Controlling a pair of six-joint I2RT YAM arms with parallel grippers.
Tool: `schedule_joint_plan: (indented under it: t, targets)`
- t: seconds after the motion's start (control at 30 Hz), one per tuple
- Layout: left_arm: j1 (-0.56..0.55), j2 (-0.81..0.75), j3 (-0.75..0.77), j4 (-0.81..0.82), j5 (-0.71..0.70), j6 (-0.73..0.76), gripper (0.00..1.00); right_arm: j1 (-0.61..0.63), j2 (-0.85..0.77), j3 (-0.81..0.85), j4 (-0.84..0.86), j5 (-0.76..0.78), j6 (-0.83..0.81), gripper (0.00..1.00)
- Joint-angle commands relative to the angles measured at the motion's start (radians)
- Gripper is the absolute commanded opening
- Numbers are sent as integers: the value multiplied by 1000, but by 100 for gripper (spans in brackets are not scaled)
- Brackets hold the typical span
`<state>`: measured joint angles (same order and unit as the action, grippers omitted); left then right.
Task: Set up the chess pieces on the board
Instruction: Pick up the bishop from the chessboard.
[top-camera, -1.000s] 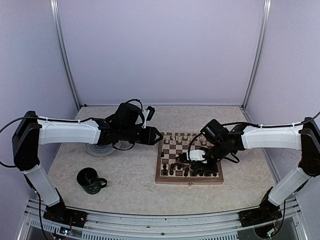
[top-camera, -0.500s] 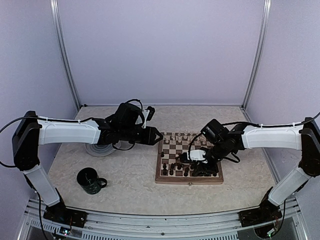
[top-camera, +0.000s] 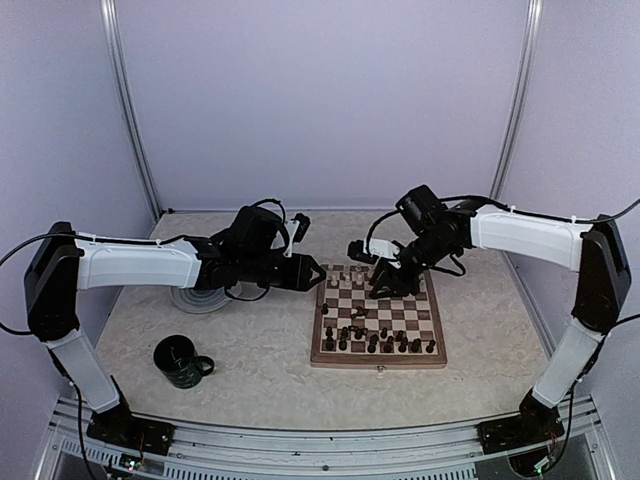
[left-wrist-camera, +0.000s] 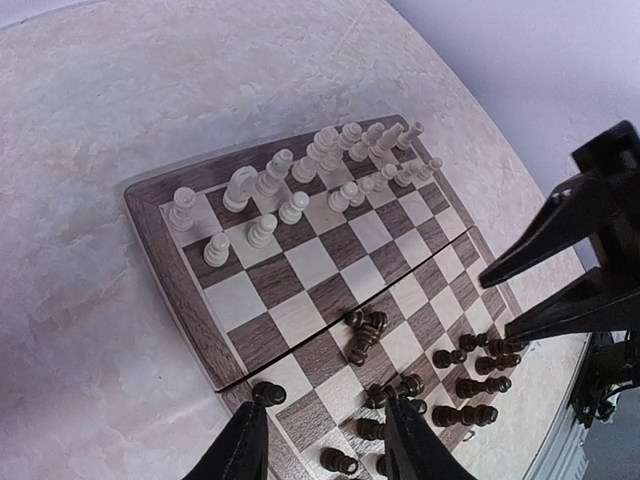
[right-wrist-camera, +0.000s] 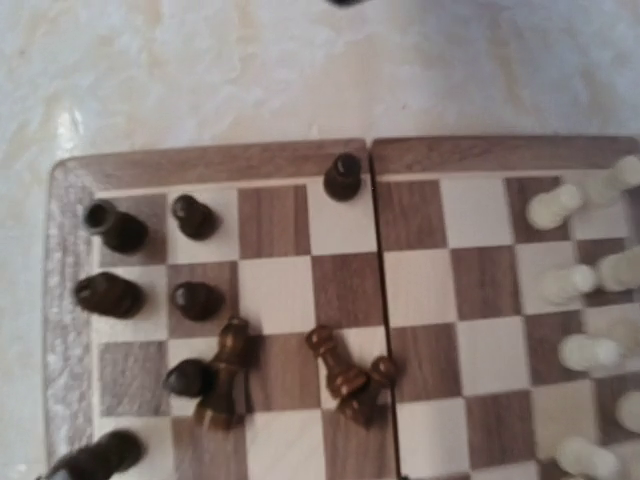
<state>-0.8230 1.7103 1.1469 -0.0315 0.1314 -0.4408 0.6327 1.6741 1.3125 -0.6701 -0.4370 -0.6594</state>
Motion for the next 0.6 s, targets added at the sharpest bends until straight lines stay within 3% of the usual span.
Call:
schedule_joint_plan:
  t: [0.0,0.57]
  targets:
    - [5,-8,2,-2,3,17,41,8,124,84,-144,-36,16,31]
    - [20,-63,-74,23,-38,5,41,91,244,148,-218,32,-25,34]
